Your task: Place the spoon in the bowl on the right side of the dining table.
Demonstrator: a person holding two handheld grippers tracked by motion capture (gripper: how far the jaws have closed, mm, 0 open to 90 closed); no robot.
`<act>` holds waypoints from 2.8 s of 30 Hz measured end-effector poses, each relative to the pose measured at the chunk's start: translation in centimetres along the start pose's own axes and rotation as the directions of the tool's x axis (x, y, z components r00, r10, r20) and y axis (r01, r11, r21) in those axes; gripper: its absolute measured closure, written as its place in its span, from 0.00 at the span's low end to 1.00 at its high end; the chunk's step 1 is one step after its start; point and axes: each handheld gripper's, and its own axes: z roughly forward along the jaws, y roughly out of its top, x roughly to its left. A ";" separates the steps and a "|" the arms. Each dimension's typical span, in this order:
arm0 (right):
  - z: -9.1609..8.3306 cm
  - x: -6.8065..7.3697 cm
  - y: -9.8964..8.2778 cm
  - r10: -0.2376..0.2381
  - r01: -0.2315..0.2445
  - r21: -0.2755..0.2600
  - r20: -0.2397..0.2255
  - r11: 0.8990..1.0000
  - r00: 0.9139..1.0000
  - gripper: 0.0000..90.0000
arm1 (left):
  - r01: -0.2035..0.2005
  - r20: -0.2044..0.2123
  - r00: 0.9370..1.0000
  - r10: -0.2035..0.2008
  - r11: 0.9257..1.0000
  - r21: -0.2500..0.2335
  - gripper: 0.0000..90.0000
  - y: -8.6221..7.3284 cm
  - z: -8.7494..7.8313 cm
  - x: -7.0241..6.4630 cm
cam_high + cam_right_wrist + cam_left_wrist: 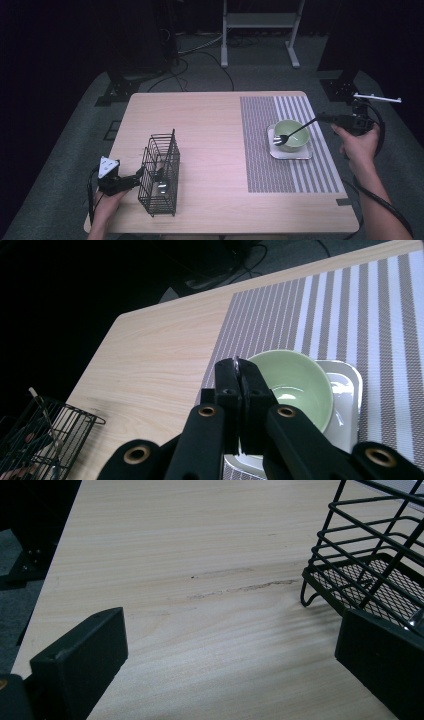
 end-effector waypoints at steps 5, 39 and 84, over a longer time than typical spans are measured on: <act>-0.3 -0.3 0.3 0.010 -0.010 -0.009 0.009 1.000 1.000 0.98 | 0.002 0.000 1.000 -0.002 1.000 0.000 0.00 0.0 0.0 0.0; 0.4 -3.9 -0.6 0.115 -0.108 -0.062 0.110 0.992 0.987 0.98 | -0.014 0.010 1.000 0.014 1.000 -0.003 0.00 0.1 0.2 -0.2; 2.2 -7.2 -3.1 0.175 -0.175 -0.013 0.141 0.985 0.974 0.95 | -0.019 0.012 1.000 0.019 1.000 -0.004 0.00 0.0 0.0 -0.2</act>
